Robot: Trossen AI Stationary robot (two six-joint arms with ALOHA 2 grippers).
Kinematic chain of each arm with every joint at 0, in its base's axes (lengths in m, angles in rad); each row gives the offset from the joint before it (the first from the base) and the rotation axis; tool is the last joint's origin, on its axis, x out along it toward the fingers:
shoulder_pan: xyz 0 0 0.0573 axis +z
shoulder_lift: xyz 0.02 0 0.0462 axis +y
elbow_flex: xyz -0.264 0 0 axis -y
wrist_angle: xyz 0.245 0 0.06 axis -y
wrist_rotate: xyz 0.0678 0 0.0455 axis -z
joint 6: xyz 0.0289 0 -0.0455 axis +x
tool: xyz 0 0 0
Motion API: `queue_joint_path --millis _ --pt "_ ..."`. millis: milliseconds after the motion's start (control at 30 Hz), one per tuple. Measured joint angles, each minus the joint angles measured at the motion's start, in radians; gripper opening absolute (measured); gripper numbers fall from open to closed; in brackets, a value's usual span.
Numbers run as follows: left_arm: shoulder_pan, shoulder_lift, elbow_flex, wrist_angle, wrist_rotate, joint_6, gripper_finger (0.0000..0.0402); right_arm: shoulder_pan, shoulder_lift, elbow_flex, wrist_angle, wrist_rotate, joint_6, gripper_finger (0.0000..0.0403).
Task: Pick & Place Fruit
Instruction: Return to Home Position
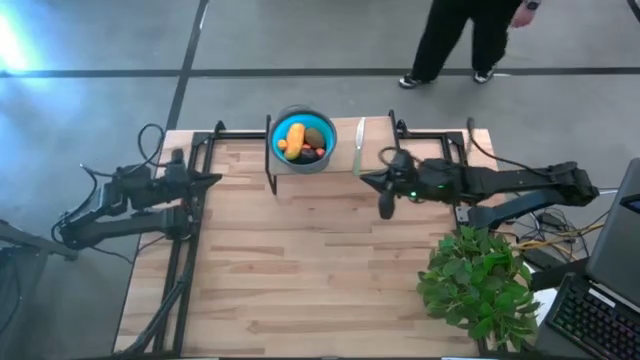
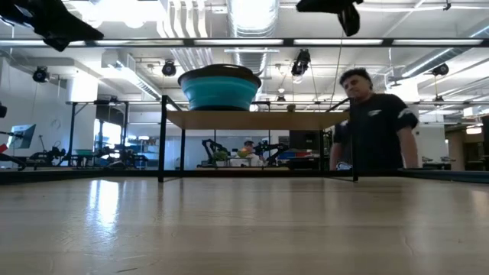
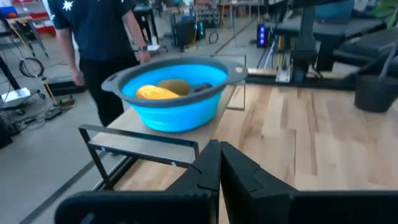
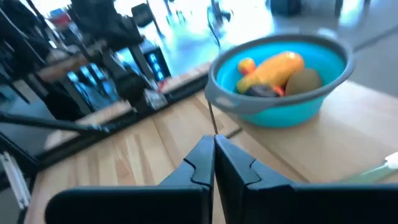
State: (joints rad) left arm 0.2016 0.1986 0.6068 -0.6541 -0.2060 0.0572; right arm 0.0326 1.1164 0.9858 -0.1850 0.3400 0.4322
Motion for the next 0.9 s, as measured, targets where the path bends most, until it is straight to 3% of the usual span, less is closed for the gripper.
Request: queue_joint_path --millis 333,467,900 --pt "0.0 -0.046 -0.098 0.139 0.063 -0.086 0.0007 0.0 -0.274 -0.311 0.353 -0.003 -0.043 0.0008" --pt "0.0 -0.057 -0.161 0.254 0.091 -0.125 0.0006 0.0 -0.334 -0.391 0.461 -0.055 -0.044 0.0008" --pt "0.0 -0.062 -0.333 0.547 0.099 -0.166 0.0006 0.0 -0.462 -0.551 0.515 -0.061 -0.046 0.0008"
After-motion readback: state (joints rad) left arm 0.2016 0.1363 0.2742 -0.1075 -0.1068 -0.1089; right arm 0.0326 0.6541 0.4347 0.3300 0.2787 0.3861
